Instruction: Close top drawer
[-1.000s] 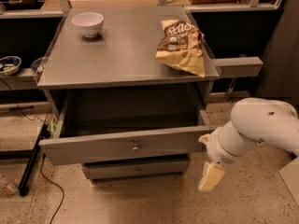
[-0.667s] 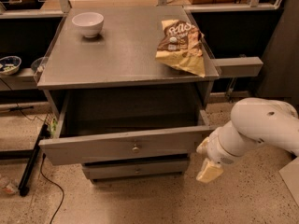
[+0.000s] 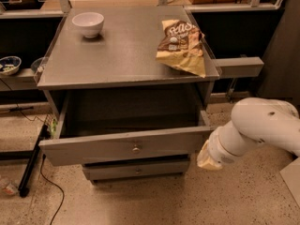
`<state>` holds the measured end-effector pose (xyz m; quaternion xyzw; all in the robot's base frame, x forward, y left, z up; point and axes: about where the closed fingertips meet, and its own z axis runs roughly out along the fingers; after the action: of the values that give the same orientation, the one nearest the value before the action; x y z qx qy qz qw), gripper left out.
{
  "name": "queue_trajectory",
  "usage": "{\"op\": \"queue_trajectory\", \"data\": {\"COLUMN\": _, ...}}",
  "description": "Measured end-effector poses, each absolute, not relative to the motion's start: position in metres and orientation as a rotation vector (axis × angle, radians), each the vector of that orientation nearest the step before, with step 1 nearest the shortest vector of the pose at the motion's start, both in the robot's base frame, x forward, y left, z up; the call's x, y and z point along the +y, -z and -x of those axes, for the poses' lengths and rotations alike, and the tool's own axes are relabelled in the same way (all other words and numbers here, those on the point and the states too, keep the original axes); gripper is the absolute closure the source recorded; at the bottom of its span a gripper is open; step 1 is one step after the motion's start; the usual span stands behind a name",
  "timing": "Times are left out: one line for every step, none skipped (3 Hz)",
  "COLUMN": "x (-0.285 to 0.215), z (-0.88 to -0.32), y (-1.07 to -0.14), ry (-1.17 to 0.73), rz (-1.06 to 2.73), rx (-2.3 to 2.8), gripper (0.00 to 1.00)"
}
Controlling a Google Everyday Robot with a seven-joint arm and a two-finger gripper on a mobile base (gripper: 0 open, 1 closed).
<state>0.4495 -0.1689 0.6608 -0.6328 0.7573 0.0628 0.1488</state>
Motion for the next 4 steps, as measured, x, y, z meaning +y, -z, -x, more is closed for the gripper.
{"op": "queue_trajectory", "data": {"x": -0.163, "z": -0.479, "y": -0.659, "ry": -0.098, "rz": 1.813, "rx": 2.159, "gripper": 1.00}}
{"op": "queue_trajectory", "data": {"x": -0.126, "z": -0.529, "y": -0.648, "ry": -0.056, "rz": 1.847, "rx": 2.074, "gripper": 1.00}}
{"op": "queue_trajectory", "data": {"x": -0.126, "z": -0.528, "y": -0.648, "ry": -0.056, "rz": 1.847, "rx": 2.074, "gripper": 1.00}}
{"op": "queue_trajectory", "data": {"x": -0.126, "z": -0.528, "y": -0.648, "ry": -0.056, "rz": 1.847, "rx": 2.074, "gripper": 0.81}}
